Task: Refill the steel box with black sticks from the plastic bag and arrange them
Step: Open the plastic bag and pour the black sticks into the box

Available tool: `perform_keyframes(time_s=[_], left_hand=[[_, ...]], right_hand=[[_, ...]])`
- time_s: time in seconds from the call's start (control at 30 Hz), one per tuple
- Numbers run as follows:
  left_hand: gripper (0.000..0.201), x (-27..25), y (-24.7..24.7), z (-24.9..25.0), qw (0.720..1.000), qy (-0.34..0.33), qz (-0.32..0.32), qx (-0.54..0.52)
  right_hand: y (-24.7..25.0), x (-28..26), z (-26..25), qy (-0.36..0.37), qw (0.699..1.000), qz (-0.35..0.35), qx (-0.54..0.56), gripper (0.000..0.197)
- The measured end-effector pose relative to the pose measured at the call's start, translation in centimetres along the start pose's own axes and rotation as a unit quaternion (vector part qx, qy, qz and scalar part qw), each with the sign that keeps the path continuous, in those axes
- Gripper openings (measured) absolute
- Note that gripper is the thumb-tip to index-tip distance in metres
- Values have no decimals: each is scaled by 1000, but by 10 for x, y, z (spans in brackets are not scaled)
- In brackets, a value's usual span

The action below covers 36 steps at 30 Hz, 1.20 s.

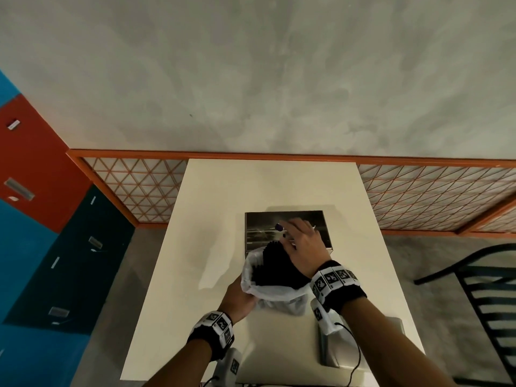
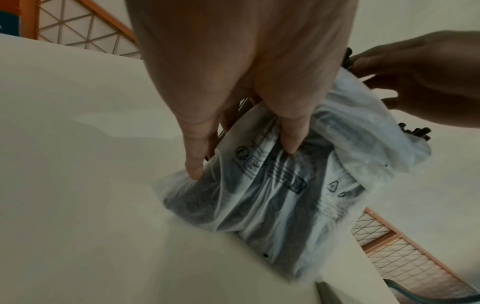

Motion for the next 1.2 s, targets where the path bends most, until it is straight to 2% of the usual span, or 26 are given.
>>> perform_keyframes(time_s=[0.03, 0.1, 0.17, 0.2, 0.27, 0.37, 0.43, 0.5, 0.6, 0.67, 0.77, 0.83, 0.9, 0.93, 0.97, 1.0, 1.03, 1.07, 1.1, 1.13, 1.2], left_hand=[[33, 0, 0, 0, 1000, -2, -2, -3], [31, 1, 0, 1, 1000, -3, -1, -11], [31, 1, -1, 0, 1000, 2, 0, -17], [31, 1, -1, -1, 1000, 6, 0, -18], [31, 2, -2, -2, 1000, 7, -2, -20], [34, 2, -3, -2, 1000, 7, -3, -20], [36, 3, -4, -3, 1000, 5, -6, -22], [34, 3, -6, -4, 1000, 6, -9, -23], [31, 5, -11, -7, 1000, 2, -10, -22], [29, 5, -13, -8, 1000, -3, -12, -17], [23, 6, -13, -11, 1000, -7, -20, -6], [16, 9, -15, -14, 999, -17, -43, 20], [33, 9, -20, -13, 996, -46, -72, 38], [37, 9, -20, -11, 995, -56, -79, 28], [35, 7, -19, -9, 995, -53, -80, 13], [30, 4, -19, -6, 995, -58, -83, 8], [27, 1, -19, 0, 993, -79, -86, -3], [35, 0, -20, 1, 990, -106, -89, -2], [47, -1, -23, 3, 987, -122, -101, -12], [54, 1, -26, 4, 985, -133, -108, -18], [66, 6, -28, 14, 983, -136, -118, -36]], right_hand=[[-2, -4, -6, 14, 1000, -21, -16, 48], [-20, -16, -10, 28, 991, -118, -63, 72], [-39, -30, -3, 24, 978, -186, -92, 83], [-42, -33, 2, 17, 978, -190, -88, 84], [-31, -35, 5, 2, 988, -150, -44, 79], [8, -42, 24, -78, 994, -11, 77, 62], [26, -52, 34, -91, 993, 56, 51, 63], [18, -61, 27, -56, 998, 22, -12, 68], [-22, -72, 10, -19, 992, -109, -65, 75], [-32, -73, 3, -3, 991, -121, -52, 76], [-17, -69, 4, -36, 992, -41, 113, 63], [2, -75, 26, -102, 973, 61, 196, 44], [14, -91, 63, -189, 945, 154, 218, 25], [10, -102, 85, -240, 935, 157, 209, 26], [0, -112, 102, -296, 927, 112, 200, 31], [-19, -124, 115, -340, 919, 26, 197, 36], [-40, -135, 118, -356, 910, -78, 200, 43], [-58, -144, 115, -350, 899, -154, 212, 53], [-67, -146, 107, -327, 898, -197, 217, 66], [-74, -143, 99, -293, 908, -208, 217, 78], [-78, -127, 79, -256, 920, -221, 200, 81]])
Point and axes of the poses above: each hand's wrist, its own x-axis towards the middle knuckle, its own y-axis out of the back of the hand, z = x × y, the point moved 8 cm from there along x, towards the middle knuckle, and after that the axes turned 5 degrees about z, right-handed, at the moved point
